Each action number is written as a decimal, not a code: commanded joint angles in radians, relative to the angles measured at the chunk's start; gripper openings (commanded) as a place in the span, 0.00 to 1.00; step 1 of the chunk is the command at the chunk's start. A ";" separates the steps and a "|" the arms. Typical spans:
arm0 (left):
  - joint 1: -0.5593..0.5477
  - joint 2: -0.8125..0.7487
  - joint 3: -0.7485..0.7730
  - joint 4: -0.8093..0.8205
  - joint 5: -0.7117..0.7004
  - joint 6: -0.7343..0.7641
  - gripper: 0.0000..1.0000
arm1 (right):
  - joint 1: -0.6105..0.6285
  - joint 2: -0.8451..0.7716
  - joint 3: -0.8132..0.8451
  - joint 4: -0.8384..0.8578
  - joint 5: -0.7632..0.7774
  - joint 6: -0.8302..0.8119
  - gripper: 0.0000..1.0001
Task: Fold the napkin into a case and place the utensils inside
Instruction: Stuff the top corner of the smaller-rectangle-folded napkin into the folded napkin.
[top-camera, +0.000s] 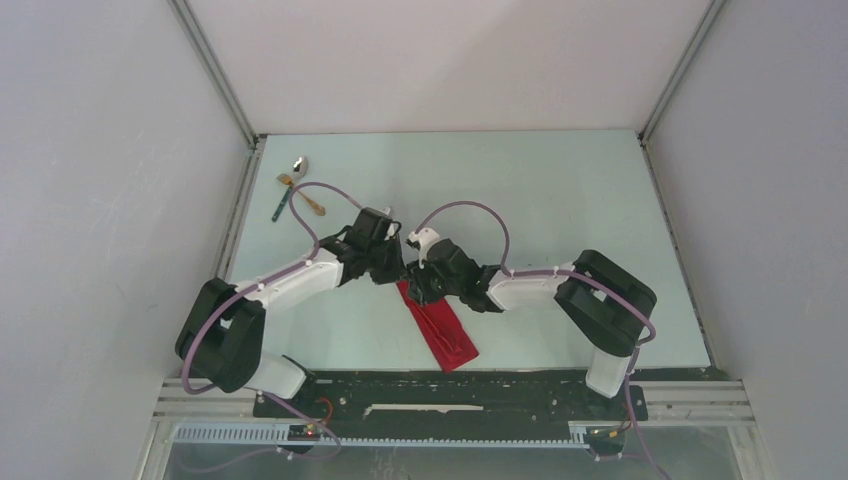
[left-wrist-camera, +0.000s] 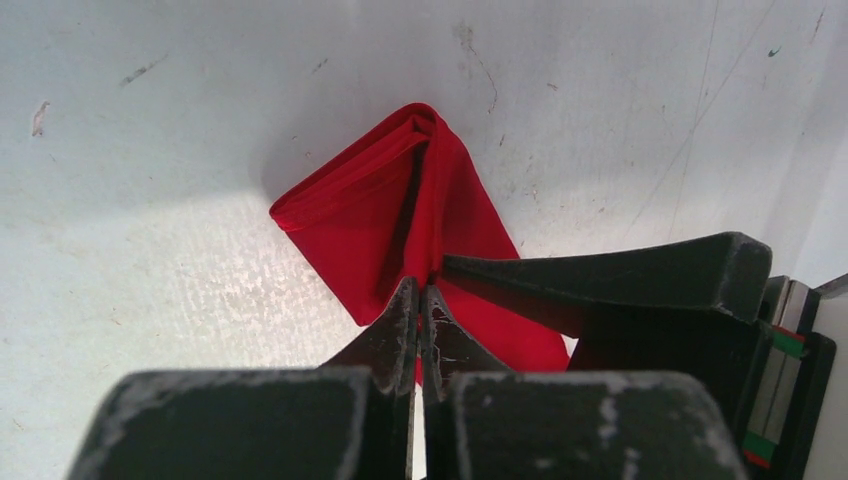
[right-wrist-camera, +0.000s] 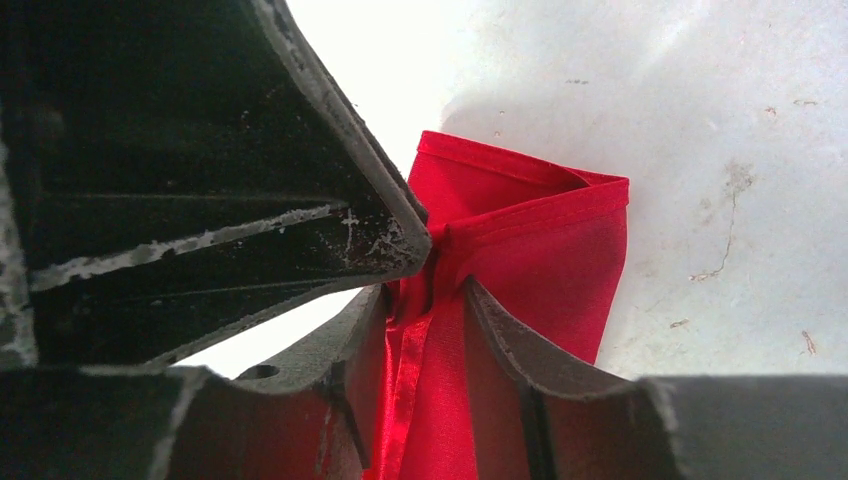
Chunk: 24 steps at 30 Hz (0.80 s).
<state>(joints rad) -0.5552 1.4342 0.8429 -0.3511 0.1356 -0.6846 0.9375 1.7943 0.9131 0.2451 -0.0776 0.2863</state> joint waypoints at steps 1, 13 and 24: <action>0.008 -0.046 -0.002 0.014 0.011 -0.013 0.00 | 0.034 0.014 0.033 0.063 0.077 0.025 0.41; 0.016 -0.086 -0.024 0.009 -0.016 0.000 0.27 | 0.038 -0.034 0.003 0.064 0.096 0.070 0.00; -0.008 -0.176 -0.078 -0.040 -0.220 0.007 0.45 | -0.016 -0.087 -0.059 0.107 -0.004 0.191 0.00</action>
<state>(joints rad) -0.5465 1.2926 0.7761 -0.3798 0.0269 -0.6891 0.9463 1.7763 0.8738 0.2962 -0.0376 0.4076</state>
